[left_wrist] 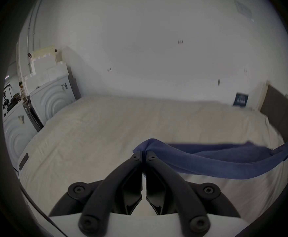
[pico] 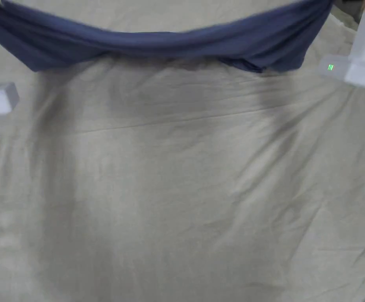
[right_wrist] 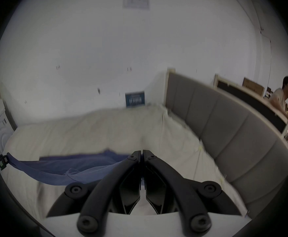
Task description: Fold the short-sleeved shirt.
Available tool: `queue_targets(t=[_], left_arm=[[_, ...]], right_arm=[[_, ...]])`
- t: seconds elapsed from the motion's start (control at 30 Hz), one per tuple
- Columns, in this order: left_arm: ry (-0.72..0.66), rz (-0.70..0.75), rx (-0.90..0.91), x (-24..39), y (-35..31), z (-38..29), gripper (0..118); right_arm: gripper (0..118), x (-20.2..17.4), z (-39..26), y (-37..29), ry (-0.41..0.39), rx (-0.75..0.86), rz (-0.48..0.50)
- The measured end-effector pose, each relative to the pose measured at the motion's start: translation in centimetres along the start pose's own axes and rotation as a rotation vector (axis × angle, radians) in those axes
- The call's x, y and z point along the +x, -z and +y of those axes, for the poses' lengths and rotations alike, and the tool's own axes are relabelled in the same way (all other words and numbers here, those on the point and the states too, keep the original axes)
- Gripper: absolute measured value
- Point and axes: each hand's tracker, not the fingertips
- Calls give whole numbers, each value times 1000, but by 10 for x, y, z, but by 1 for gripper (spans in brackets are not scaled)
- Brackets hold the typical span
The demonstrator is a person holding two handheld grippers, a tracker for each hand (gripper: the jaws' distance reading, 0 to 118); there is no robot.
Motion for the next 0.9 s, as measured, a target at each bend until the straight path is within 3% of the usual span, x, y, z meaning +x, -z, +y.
queue_targets(t=[0.2, 0.37, 0.47, 0.63, 0.9], left_arm=[[47, -21, -153, -5, -5, -84, 0], [58, -54, -201, -25, -38, -145, 0], [12, -101, -204, -42, -66, -172, 0], [63, -88, -227, -72, -105, -206, 0], [-37, -134, -212, -118, -186, -261, 0]], right_arm=[[1, 19, -102, 22, -15, -172, -11], [1, 42, -171, 5, 39, -228, 16], [1, 57, -203, -19, 66, -248, 50], [1, 84, -239, -65, 30, -259, 46], [1, 128, -276, -161, 62, -206, 109]])
